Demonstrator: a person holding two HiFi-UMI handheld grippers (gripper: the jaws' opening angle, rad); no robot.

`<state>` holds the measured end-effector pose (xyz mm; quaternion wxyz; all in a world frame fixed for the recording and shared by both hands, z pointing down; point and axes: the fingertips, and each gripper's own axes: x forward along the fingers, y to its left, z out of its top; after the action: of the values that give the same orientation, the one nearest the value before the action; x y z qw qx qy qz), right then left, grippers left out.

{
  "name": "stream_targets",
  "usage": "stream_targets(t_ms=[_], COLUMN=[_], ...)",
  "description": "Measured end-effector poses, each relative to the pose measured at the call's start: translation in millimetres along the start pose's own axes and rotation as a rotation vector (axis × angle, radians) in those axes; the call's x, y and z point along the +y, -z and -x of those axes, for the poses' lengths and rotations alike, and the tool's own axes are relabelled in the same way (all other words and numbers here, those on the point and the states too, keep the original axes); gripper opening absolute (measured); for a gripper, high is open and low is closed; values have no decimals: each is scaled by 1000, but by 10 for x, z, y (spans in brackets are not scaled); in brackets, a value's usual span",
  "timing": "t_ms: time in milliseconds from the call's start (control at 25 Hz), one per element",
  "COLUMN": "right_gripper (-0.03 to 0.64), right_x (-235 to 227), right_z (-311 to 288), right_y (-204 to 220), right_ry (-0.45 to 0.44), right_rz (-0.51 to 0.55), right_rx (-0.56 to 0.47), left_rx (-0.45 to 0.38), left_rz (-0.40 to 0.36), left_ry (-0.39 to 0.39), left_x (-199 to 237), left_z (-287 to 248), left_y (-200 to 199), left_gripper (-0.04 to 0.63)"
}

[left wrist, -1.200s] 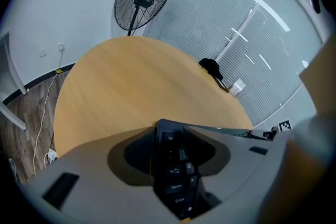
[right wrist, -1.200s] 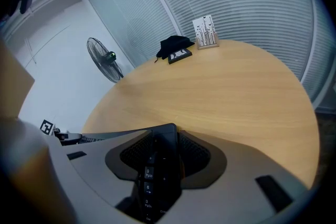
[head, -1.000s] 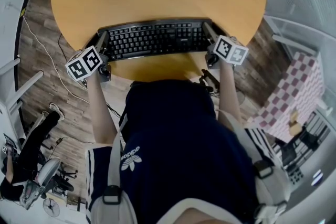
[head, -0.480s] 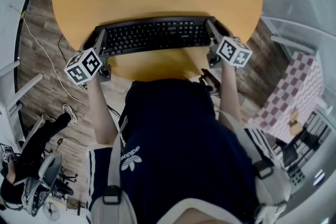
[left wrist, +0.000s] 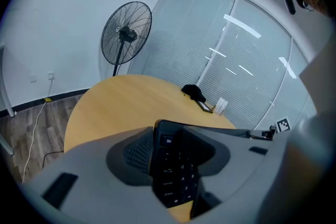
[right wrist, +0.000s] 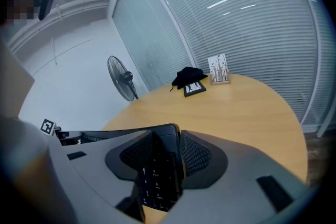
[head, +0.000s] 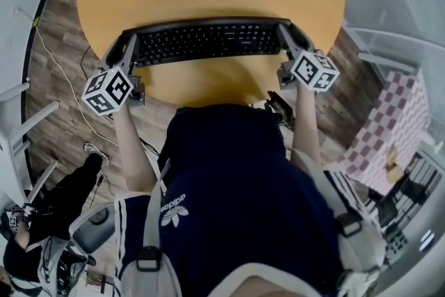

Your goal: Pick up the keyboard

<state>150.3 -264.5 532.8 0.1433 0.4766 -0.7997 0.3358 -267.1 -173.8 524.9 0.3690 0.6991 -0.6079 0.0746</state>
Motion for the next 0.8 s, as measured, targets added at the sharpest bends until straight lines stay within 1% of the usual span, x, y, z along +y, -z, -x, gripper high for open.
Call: stream_targets(t_ms=[80,240,400,560,800], right_gripper=[149,149,149,149,149], right_x=[134,275,380,447,571], right_z=[54,282,751,1064,1105], right_y=[-153,-326,-452,-544,-573], right_ry=[-16,-25,-37,-50,-52], right_rz=[51,90,109,90,130], right_rx=[-26,-88,-152,-193,-215], left_rx=[-32,-86,-156,-209,-272], left_rz=[-10,-23,-47,-68,-71], left_ry=[11,30,40,28,46], left_x=[-25,-140,-450,-693,-663], left_z=[57,244,660,995,1069], left_y=[-79,-187,-276,-416,-478], left_gripper=[160,160,160,160,160])
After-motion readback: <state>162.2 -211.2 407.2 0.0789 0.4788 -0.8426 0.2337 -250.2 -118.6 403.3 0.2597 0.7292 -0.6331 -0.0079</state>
